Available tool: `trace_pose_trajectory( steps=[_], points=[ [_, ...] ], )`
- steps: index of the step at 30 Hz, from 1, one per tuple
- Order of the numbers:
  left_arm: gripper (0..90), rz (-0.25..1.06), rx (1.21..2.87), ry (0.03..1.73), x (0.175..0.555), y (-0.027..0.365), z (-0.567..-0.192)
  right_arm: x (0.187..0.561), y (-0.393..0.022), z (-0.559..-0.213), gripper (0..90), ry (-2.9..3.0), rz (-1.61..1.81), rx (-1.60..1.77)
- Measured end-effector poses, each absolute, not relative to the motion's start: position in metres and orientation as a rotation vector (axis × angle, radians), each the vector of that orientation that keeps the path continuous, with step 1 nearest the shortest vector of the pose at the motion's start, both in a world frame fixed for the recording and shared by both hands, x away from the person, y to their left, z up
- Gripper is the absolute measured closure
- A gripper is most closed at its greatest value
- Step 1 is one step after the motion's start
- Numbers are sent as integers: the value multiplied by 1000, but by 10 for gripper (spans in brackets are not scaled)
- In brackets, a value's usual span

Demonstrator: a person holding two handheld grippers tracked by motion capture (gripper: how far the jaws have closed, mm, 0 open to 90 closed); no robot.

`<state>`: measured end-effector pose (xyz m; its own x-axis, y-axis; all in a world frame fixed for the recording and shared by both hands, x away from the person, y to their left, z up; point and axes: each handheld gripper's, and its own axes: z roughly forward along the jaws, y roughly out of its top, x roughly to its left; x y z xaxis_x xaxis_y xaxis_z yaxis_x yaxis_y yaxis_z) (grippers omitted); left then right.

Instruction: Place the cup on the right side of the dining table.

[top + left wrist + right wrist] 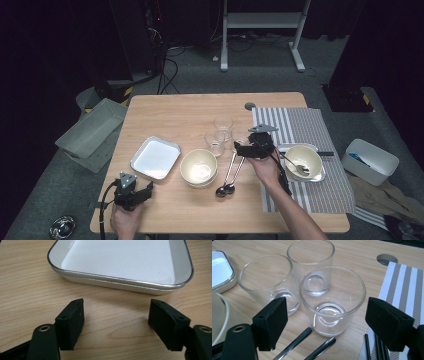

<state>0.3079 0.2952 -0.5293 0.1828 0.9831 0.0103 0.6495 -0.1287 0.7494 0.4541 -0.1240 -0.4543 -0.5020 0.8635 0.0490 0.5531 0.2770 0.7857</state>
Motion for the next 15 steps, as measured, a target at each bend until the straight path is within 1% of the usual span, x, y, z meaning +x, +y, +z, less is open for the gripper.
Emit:
trace_pose_trajectory(
  steps=[4, 15],
  points=[
    [293, 705, 1851, 1535, 308, 295, -529, 461, -124, -458, 145, 2177, 1081, 1289],
    [293, 705, 1851, 1536, 308, 295, -529, 473, -116, -459, 131, 2184, 1075, 1274]
  ],
)
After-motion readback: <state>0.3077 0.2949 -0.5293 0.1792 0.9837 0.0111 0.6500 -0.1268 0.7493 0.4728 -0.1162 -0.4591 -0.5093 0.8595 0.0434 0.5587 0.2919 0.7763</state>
